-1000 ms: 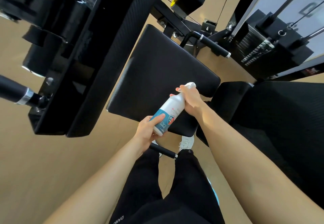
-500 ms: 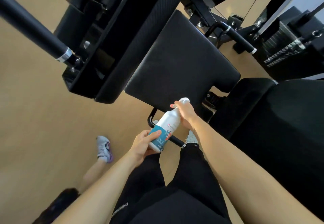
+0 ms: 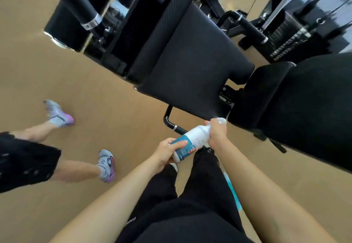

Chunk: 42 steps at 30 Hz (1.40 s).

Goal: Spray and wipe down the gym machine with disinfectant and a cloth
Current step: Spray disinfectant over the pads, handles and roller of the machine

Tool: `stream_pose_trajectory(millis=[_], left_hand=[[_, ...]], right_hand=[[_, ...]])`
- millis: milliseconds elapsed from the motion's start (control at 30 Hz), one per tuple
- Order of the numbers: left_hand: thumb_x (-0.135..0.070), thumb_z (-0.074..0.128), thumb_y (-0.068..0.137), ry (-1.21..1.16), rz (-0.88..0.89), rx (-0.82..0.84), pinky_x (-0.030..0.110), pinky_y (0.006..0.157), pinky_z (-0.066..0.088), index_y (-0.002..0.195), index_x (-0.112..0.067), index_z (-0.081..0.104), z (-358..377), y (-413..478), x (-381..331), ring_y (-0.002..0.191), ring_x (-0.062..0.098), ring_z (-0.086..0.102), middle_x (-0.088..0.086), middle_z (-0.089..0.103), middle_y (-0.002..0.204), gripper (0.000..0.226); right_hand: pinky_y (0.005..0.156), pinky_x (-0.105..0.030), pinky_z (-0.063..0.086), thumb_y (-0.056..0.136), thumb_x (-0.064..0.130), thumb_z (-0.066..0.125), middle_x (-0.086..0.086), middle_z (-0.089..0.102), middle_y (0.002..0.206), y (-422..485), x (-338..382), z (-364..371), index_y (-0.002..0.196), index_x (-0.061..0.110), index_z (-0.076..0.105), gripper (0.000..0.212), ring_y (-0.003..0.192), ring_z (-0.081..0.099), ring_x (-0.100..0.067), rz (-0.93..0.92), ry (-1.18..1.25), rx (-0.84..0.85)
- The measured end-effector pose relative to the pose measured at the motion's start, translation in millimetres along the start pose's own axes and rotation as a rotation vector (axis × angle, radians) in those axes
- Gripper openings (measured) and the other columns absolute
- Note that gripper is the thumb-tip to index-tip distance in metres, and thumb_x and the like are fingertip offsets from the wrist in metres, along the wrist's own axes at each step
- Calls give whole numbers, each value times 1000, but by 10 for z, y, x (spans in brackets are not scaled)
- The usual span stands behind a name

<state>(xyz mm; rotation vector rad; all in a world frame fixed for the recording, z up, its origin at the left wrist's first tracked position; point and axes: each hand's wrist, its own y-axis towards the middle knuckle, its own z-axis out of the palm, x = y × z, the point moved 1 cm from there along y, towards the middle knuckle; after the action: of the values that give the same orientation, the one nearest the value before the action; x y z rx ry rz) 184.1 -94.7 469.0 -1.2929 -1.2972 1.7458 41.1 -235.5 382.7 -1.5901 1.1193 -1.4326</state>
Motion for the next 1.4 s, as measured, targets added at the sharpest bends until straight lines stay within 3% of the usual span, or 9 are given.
stream_pose_trajectory(millis=[200,367,567,633,767,1000,1133,1233,1400], left_hand=[[-48,83,79,40,17,62,47,94,57,121,-13,60,-208,-124,303,113,35,70,14,71,118,58],[-38,78,89,51,-4,104,42,80,58,117,-10,60,-529,-158,573,97,30,72,18,71,118,44],[-35,78,89,77,-52,69,34,65,58,117,-9,60,-1012,-222,976,98,31,72,19,70,119,43],[-36,78,89,79,-59,51,34,66,58,120,-8,59,-1144,-224,1094,107,37,71,20,70,121,46],[-35,77,89,36,-62,53,36,73,58,125,-10,57,-1267,-199,1224,112,37,69,18,69,124,48],[-41,77,89,53,-66,83,36,75,59,124,-10,59,-1108,-157,1193,100,31,72,17,72,120,49],[-36,76,91,68,-83,111,34,72,59,122,-9,61,-924,-148,1154,92,27,73,16,74,115,44],[-36,77,90,96,-81,129,33,71,59,121,-11,62,-836,-150,1150,92,25,73,14,75,113,42],[-36,76,91,115,-66,121,33,74,60,120,-13,62,-821,-199,1134,93,24,73,10,75,110,40]], right_hand=[[65,-34,56,99,17,57,-7,70,100,-291,-332,-46,97,12,60,7,70,66,-20,-13,89,6],[82,-53,62,85,25,81,-14,69,102,-460,-834,22,114,10,55,42,84,74,-32,31,139,146],[86,-55,60,89,11,73,-16,68,99,-587,-1446,399,103,12,55,22,84,70,-33,113,146,152],[81,-50,60,90,6,71,-13,65,91,-593,-1534,524,98,11,55,19,77,68,-30,117,133,142],[91,-57,58,88,4,69,-14,65,94,-570,-1632,645,94,11,55,17,82,67,-31,81,105,107],[84,-54,60,91,5,67,-13,64,93,-542,-1645,456,94,13,54,15,81,67,-32,86,177,51],[69,-43,58,88,3,65,-16,61,96,-501,-1671,234,98,10,53,17,78,65,-33,125,213,-43],[74,-47,59,89,2,64,-16,61,94,-494,-1689,97,93,10,54,14,81,65,-34,120,219,-66],[74,-47,59,90,7,68,-14,64,101,-497,-1716,100,118,8,58,30,80,67,-31,105,263,0]])
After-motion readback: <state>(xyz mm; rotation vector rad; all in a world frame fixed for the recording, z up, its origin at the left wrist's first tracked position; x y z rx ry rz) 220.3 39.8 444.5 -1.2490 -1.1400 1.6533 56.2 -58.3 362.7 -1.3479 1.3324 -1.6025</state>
